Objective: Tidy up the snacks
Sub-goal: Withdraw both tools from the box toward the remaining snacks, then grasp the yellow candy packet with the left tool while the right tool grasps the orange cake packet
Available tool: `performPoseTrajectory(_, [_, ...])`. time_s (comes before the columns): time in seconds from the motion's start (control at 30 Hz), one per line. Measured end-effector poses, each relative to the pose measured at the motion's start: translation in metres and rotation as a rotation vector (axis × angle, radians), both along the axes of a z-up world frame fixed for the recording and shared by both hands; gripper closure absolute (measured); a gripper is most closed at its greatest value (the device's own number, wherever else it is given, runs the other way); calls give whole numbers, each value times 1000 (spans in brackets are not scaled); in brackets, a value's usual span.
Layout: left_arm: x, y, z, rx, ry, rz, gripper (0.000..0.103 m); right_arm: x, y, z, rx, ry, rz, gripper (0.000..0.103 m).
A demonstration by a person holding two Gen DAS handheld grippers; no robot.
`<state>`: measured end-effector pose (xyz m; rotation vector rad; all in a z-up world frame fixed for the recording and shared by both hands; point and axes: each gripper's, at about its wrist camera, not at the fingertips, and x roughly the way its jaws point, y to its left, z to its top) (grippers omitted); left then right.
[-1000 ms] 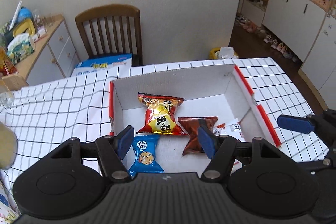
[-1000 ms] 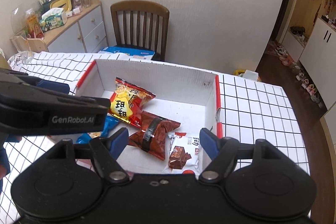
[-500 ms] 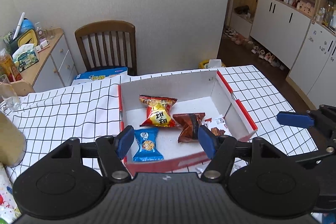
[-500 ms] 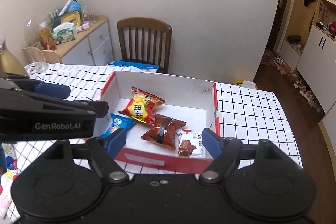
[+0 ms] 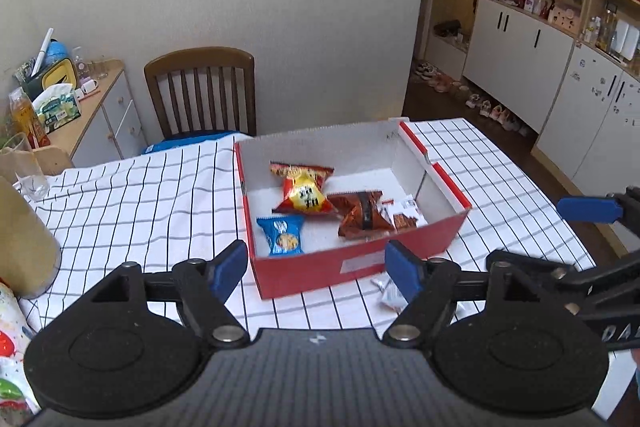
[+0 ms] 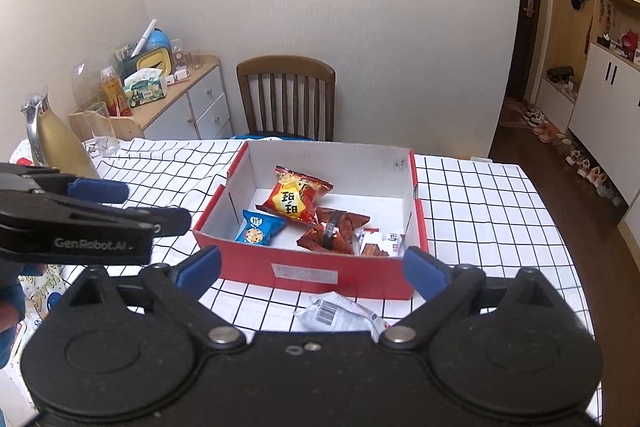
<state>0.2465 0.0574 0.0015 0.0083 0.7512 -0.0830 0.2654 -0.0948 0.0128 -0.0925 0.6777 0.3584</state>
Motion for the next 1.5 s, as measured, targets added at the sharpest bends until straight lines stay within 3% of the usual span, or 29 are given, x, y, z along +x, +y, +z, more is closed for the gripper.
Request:
performPoseTrajectory(0.13, [-16, 5, -5, -13, 7, 8, 27, -15, -9, -1, 24, -19, -7, 0])
performPoseTrajectory(0.2, [-22, 9, -9, -21, 10, 17, 18, -22, -12, -3, 33, -19, -9, 0])
performPoseTrajectory(0.3, [-37, 11, -17, -3, -30, 36, 18, -32, -17, -10, 48, -15, -15, 0])
performPoseTrajectory(0.5, [-59, 20, -46, -6, -5, 69, 18, -52, -19, -38, 48, 4, -18, 0])
performPoseTrajectory(0.77, [-61, 27, -93, 33, 91, 120, 18, -68, -13, -84, 16, 75, -32, 0])
performPoseTrajectory(1.1, [-55, 31, -149, -3, 234, 152, 18, -70, -7, -134, -33, 183, -46, 0])
performPoseTrajectory(1.5, [-48, 28, -180, -26, 315, 163, 18, -63, 1, -170, -16, 283, -47, 7])
